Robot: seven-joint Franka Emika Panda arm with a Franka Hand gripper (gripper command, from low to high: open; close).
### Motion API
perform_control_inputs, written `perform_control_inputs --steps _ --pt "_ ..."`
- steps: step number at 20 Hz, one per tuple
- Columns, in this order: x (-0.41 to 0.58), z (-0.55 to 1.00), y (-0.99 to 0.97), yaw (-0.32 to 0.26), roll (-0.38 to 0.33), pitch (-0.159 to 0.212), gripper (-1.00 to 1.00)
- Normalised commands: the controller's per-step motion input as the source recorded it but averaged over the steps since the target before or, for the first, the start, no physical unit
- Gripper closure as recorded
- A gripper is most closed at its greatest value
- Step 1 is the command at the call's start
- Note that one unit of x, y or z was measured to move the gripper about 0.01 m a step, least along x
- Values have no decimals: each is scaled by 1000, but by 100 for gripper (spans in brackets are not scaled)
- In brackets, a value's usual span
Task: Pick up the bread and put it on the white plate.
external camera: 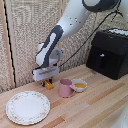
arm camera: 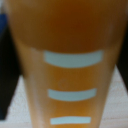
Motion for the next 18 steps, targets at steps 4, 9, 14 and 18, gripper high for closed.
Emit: perform_control_inputs --steps 4,9,14,18 --pt "29 775 -321 32 22 -27 100" --pt "0 1000 -265 -52 37 7 100" --pt "-50 999 247 -17 6 17 100" --pt "-386 942 582 0 -59 -54 100"
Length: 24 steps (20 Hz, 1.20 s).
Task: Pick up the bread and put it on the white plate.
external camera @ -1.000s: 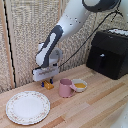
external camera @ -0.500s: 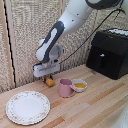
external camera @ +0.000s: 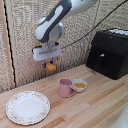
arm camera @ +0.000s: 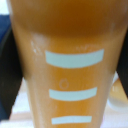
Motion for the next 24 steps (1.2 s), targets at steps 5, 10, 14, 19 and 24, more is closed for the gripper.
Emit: perform_control_inputs --steps 5,10,14,19,24 --pt "-327 570 798 0 -36 -23 100" --pt "-174 -57 893 17 0 87 100" --pt "-179 -391 834 44 0 98 100" --pt "-205 -575 661 54 -1 66 100" --pt "-95 -682 494 28 -35 9 100"
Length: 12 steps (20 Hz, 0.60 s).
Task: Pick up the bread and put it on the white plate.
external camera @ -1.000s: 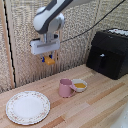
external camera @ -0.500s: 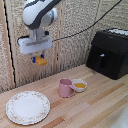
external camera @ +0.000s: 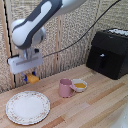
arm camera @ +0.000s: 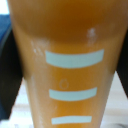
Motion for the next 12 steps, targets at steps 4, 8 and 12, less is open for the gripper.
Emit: perform_control_inputs --steps 4,8,12 --pt "-36 -599 421 14 -14 2 100" --pt "-4 -506 393 11 -10 -1 100" --pt "-99 -319 384 27 0 4 100"
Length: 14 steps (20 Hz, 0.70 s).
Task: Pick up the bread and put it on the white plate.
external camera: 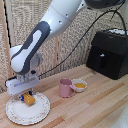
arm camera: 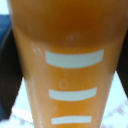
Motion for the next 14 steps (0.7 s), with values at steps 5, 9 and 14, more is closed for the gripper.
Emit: perform_control_inputs --steps 5,9,14 --pt "-144 -178 301 12 -1 -42 -100" --pt "-86 126 154 10 0 -83 -100" --pt "109 567 -51 22 1 -1 -100"
